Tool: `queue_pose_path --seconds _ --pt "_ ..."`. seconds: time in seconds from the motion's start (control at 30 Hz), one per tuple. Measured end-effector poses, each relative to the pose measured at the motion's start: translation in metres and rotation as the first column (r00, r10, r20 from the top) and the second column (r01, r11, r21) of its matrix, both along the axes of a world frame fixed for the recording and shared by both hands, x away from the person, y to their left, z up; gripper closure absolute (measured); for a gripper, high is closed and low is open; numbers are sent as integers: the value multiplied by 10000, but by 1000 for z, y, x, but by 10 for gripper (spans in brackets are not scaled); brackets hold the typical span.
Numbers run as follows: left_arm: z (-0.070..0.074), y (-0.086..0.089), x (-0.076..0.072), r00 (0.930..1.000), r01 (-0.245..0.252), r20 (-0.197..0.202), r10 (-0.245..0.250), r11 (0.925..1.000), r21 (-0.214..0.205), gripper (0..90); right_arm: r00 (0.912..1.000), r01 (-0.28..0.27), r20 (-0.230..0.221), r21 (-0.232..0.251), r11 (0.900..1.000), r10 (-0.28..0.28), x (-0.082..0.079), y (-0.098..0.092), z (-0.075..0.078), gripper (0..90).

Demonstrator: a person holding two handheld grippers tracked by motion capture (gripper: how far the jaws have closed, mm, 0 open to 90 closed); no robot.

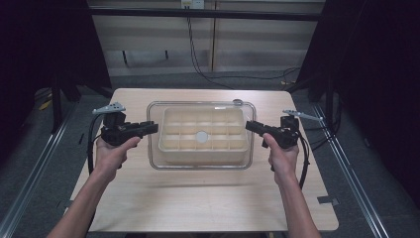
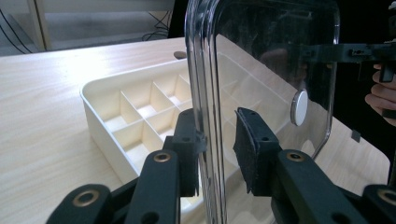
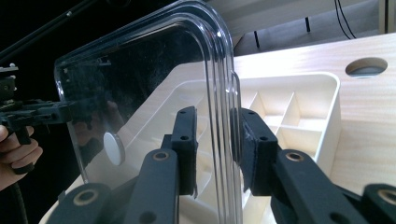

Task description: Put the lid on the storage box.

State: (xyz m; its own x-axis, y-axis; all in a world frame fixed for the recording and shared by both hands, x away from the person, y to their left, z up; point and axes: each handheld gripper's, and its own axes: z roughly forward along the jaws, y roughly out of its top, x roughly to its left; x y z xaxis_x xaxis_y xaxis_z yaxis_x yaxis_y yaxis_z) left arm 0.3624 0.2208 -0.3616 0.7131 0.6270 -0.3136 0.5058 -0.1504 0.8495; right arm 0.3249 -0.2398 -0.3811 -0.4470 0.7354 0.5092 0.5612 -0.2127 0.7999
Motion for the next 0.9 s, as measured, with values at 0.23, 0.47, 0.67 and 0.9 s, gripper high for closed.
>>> queue_pose_path --seconds 0.23,0.47,0.67,0.9 --pt "3 -3 14 9998 -194 -53 193 9995 -247 704 9999 101 -7 -1 9999 -101 13 0 9 706" --pt "-2 -5 25 9994 -316 -150 310 9987 -396 699 9995 240 -228 67 9997 -239 26 -2 6 701" --pt "-1 -6 27 9994 -337 -129 333 9989 -325 698 9990 341 -282 241 9991 -334 32 -3 3 699" --pt "0 -6 35 9986 -493 -182 490 9986 -188 693 9991 321 -277 123 9994 -317 42 -2 8 700"
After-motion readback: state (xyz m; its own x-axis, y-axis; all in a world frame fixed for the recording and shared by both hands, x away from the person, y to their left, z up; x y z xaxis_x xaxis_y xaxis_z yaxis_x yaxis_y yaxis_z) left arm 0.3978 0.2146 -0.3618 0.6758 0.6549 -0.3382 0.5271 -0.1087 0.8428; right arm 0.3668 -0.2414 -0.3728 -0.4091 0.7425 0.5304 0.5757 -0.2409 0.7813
